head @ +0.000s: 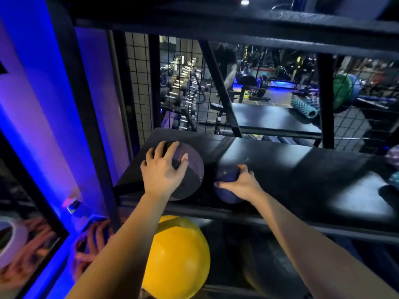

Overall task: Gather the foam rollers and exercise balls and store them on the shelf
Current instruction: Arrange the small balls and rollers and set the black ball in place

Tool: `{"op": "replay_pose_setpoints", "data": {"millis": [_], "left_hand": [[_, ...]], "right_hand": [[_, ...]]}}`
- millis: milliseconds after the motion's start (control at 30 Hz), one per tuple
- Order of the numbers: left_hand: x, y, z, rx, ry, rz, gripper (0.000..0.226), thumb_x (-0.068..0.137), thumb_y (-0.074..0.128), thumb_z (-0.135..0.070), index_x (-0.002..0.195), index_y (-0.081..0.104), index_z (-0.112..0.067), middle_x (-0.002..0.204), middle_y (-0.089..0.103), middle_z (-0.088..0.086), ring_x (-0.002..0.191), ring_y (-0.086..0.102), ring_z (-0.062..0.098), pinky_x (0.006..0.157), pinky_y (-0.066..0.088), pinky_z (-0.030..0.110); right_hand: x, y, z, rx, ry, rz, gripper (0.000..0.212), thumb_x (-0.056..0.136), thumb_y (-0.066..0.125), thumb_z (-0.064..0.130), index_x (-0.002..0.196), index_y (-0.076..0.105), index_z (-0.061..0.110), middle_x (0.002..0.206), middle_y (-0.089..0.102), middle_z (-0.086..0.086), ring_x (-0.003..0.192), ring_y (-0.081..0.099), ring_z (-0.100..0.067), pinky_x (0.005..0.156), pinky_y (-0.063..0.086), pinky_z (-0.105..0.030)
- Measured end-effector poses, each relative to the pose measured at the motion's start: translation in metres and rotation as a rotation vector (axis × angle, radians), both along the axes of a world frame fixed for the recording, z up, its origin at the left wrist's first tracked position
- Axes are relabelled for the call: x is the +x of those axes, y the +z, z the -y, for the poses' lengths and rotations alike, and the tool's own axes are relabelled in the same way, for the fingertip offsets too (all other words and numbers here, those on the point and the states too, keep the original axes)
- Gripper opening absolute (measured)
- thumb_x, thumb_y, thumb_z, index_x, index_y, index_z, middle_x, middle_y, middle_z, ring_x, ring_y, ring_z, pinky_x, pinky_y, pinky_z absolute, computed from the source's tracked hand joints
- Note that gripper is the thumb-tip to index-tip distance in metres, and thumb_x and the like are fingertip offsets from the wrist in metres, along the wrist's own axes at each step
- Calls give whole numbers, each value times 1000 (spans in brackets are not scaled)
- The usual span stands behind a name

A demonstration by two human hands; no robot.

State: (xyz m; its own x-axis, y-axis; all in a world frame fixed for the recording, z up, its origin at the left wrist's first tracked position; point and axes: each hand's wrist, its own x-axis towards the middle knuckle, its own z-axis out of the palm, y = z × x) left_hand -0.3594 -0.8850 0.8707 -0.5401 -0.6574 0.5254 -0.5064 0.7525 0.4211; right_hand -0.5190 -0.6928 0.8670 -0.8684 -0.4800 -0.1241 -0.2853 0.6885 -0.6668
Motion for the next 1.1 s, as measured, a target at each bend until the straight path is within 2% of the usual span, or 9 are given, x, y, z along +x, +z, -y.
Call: {"op": "replay_pose_setpoints", "data": {"millis": [67, 233, 433, 633, 700, 833, 933, 1033, 1100], "left_hand": [[-7, 6, -7, 3, -21, 57, 56, 94, 39, -67, 144, 45, -42, 154, 42, 0, 138, 37, 40, 102, 41, 63], [-27, 13, -30, -90, -82, 196, 59, 91, 35, -68, 143, 45, -43, 158, 38, -1, 145, 28, 38, 110, 27, 65], [-34, 26, -31, -19, -73, 280, 61, 92, 34, -69, 147, 40, -43, 161, 32, 0, 147, 23, 39, 112, 24, 69], [-29, 25, -40, -32, -98, 309, 62, 93, 33, -70, 149, 38, -43, 164, 29, 2, 150, 18, 41, 112, 20, 73], [-28, 29, -39, -19, -127, 332, 63, 94, 32, -71, 150, 36, -43, 165, 26, 3, 151, 15, 42, 113, 18, 73], [-31, 36, -39, -3, -145, 399, 69, 94, 27, -74, 155, 26, -42, 168, 16, 4, 153, 8, 43, 115, 9, 75], [-29, 35, -44, -58, -114, 427, 77, 93, 20, -78, 159, 20, -39, 169, 13, 7, 153, 7, 45, 115, -2, 75], [-28, 35, -52, -70, -106, 438, 82, 91, 15, -80, 160, 14, -37, 170, 7, 10, 153, 4, 45, 115, -7, 74], [-31, 37, -63, -72, -117, 386, 82, 93, 20, -78, 161, 12, -33, 170, 2, 14, 153, 0, 45, 116, -6, 74]], "right_hand": [[3, 1, -3, 30, 12, -8, 127, 49, 85, 73, 150, 30, 20, 143, 43, -16, 132, 48, -34, 111, 43, -38], [10, 3, -10, 136, 5, -90, 135, 48, 72, 87, 155, 23, 22, 149, 44, -14, 134, 50, -35, 109, 44, -40], [16, 6, -11, 89, -21, -4, 130, 59, 80, 75, 160, 14, 26, 159, 30, -10, 142, 42, -31, 114, 39, -38], [20, 2, -22, 6, 18, 34, 126, 67, 83, 65, 162, 8, 28, 166, 18, -5, 150, 31, -25, 119, 29, -33], [20, 0, -33, -14, 49, 21, 120, 72, 82, 61, 162, 9, 31, 166, 21, -2, 150, 29, -21, 118, 26, -29], [19, -2, -56, -30, 58, -18, 105, 81, 79, 51, 162, 17, 30, 160, 39, -1, 146, 38, -19, 115, 29, -24], [12, -9, -72, -49, 48, -15, 100, 78, 76, 61, 159, 27, 31, 157, 44, 0, 144, 43, -19, 120, 32, -32], [3, -21, -98, -52, 61, -10, 109, 67, 68, 76, 158, 29, 30, 156, 47, -1, 143, 45, -19, 120, 35, -38], [-2, -23, -120, -80, 55, 19, 100, 75, 70, 68, 158, 29, 30, 157, 44, -1, 145, 42, -17, 122, 33, -37]]}}
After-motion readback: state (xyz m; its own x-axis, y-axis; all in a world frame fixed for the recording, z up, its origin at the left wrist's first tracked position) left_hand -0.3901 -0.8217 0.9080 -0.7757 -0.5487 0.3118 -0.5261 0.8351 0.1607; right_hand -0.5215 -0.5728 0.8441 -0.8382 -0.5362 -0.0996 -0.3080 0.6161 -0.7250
